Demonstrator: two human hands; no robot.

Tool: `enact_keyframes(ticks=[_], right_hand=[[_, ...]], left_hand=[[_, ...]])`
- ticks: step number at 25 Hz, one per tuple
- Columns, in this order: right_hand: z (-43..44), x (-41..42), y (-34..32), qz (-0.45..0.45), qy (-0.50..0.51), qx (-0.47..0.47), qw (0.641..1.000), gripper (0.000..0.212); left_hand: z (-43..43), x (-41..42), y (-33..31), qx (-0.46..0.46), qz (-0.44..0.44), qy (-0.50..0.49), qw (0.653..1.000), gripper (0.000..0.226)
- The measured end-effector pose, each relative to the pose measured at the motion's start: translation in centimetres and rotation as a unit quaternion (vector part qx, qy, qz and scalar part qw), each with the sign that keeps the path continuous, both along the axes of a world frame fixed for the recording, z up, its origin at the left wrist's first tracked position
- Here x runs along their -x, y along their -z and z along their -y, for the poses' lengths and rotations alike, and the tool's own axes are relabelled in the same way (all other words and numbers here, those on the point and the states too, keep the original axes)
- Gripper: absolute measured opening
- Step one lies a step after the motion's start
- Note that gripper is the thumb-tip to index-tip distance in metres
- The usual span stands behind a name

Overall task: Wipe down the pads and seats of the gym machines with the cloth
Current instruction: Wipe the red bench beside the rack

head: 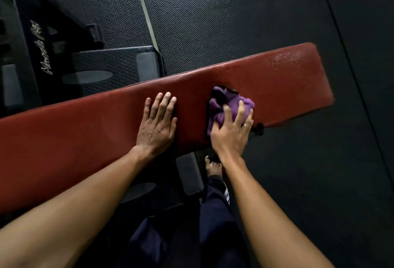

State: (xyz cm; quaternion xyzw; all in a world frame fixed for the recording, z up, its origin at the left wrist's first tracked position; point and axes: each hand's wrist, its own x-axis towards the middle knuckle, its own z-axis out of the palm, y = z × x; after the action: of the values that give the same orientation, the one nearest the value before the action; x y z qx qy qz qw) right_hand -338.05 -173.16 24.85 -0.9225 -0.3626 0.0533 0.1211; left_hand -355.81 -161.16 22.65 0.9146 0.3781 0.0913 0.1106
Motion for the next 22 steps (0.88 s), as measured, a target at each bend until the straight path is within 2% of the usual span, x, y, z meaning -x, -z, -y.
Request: enact_keyframes(ticks=[2,4,7,9,12,14,16,18,20,22], right_hand=[[-3.4,2.2,-0.5,-0.036,0.067,-0.017,0.997,0.052],[-3.3,4.9,-0.5,-0.035,0.016,-0.021,0.999,0.053],[2.3,6.2,-0.2,-0.041,-0.091,0.006,0.995,0.059],[5.6,6.2,-0.3,-0.034,-0.099,0.02,0.994,0.06],[5.8,3.8,0.1,-0.035,-0.04,-0.031,0.998,0.054],[3.9,0.2,1.1,-0.036,0.081,-0.087,0.992,0.054],[1.7,-2.3,0.9,-0.095,0.25,-0.155,0.951,0.063],[-0.1,-2.2,0.5,-0.168,0.367,-0.199,0.893,0.07],[-1.4,-0.2,0.5,-0.216,0.428,-0.241,0.844,0.078],[-2.2,2.8,0.2,-0.241,0.463,-0.261,0.812,0.084]], left_hand=[[0.4,-0.2,0.1,-0.007,-0.005,-0.004,1.0,0.06],[0.4,-0.6,-0.1,-0.007,-0.004,-0.015,1.0,0.059],[-0.1,-2.5,-0.4,-0.006,0.01,-0.006,1.0,0.058],[-0.4,-4.2,-0.4,0.001,0.006,0.009,1.0,0.058],[-0.4,-5.4,-0.2,0.02,-0.013,-0.005,1.0,0.061],[-0.4,-5.3,-0.2,0.023,-0.021,-0.004,1.0,0.062],[-0.5,-5.1,-0.2,0.023,-0.027,-0.001,0.999,0.063],[-0.7,-5.2,-0.2,0.024,-0.031,-0.004,0.999,0.063],[-0.6,-5.3,-0.2,0.025,-0.033,-0.005,0.999,0.063],[-0.6,-5.1,0.0,0.024,-0.031,-0.003,0.999,0.063]])
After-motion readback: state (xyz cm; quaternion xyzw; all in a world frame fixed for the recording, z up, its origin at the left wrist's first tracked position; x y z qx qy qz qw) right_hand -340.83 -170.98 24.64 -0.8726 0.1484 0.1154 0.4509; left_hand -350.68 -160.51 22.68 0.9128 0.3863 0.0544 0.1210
